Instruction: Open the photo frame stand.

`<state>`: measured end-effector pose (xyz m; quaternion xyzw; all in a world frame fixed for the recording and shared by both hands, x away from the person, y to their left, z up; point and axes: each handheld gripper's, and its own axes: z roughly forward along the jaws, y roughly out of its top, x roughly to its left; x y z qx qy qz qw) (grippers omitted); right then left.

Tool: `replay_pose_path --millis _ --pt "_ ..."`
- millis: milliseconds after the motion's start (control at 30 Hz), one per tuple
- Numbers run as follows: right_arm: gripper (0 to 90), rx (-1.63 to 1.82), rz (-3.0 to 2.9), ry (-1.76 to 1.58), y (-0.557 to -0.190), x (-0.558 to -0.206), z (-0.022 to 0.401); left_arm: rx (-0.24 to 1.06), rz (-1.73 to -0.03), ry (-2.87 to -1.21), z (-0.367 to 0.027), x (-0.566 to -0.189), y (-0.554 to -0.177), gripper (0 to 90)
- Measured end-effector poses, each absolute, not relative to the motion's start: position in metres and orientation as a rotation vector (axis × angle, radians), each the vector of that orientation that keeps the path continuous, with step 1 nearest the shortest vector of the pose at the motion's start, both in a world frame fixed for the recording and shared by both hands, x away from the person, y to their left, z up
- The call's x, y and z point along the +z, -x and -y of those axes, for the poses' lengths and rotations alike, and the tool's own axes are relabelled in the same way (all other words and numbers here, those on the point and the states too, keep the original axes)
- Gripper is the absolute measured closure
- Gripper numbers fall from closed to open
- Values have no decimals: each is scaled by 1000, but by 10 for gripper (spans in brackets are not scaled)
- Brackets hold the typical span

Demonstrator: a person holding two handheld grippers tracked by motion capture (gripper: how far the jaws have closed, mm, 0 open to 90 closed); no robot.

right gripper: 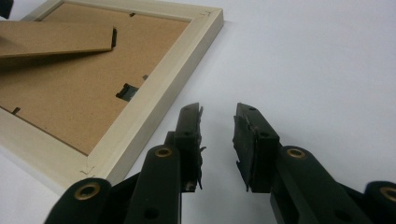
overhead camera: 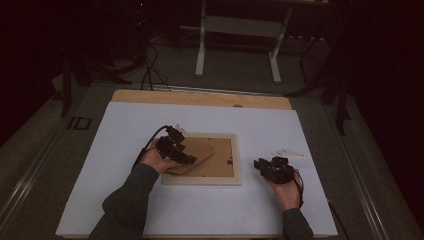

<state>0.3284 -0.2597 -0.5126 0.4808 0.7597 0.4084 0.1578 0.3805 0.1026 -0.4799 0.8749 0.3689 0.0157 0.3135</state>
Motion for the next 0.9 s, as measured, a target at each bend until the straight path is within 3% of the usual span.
replay_pose_path --millis 400,900 --pt "707 1168 -2176 -1376 -329 -514 259 -36 -951 -2371 -90 -490 -388 290" --pt "707 1165 -2183 -1374 -329 -515 258 -45 -956 -2429 -84 -496 -389 316"
